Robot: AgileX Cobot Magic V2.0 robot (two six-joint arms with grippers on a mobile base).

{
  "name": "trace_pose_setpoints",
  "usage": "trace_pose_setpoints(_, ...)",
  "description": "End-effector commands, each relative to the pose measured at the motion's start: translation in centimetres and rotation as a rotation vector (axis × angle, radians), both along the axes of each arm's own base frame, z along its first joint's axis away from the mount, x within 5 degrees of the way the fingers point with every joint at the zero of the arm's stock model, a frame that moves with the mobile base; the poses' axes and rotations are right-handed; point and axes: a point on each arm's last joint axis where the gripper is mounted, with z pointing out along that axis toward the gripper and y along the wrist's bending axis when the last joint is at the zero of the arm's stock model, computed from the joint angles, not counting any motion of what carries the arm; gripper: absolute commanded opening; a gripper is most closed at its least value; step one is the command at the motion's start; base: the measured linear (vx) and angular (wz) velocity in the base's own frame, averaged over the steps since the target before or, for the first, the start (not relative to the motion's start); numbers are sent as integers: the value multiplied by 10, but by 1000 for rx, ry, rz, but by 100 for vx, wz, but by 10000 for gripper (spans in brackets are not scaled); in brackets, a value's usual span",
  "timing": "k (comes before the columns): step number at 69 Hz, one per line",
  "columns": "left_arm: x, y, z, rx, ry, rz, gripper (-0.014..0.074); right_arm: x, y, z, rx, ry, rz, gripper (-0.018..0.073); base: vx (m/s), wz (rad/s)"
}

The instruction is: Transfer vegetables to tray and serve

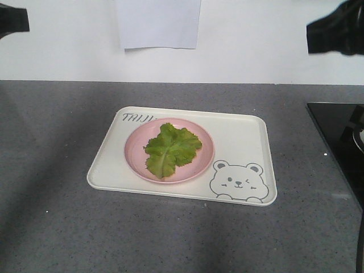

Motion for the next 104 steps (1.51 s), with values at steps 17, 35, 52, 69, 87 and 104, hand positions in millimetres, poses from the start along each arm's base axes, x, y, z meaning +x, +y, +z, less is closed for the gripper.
trace_pose_setpoints(17,-40,12,-91,-54,-41,40,-8,-75,-20,-95,-4,-102,-79,-4,0,0)
trace_pose_setpoints(35,-57,18,-129,-66,-90,62,-8,-107,-28,-141,2,-123,-111,-4,0,0)
trace_pose_setpoints(52,-56,19,-120,-88,-175,71,-8,-113,-29,-137,12,-151,-112,-4,0,0)
trace_pose_setpoints(69,-56,19,-123,-80,-149,68,-8,-113,-28,-137,10,-145,-110,-4,0,0)
trace_pose_setpoints(87,-56,19,-123,-80,-149,68,-8,-113,-28,-137,10,-145,-110,-4,0,0)
trace_pose_setpoints(104,-61,25,-125,-25,-148,82,-8,-113,-28,-137,10,-144,-110,-4,0,0)
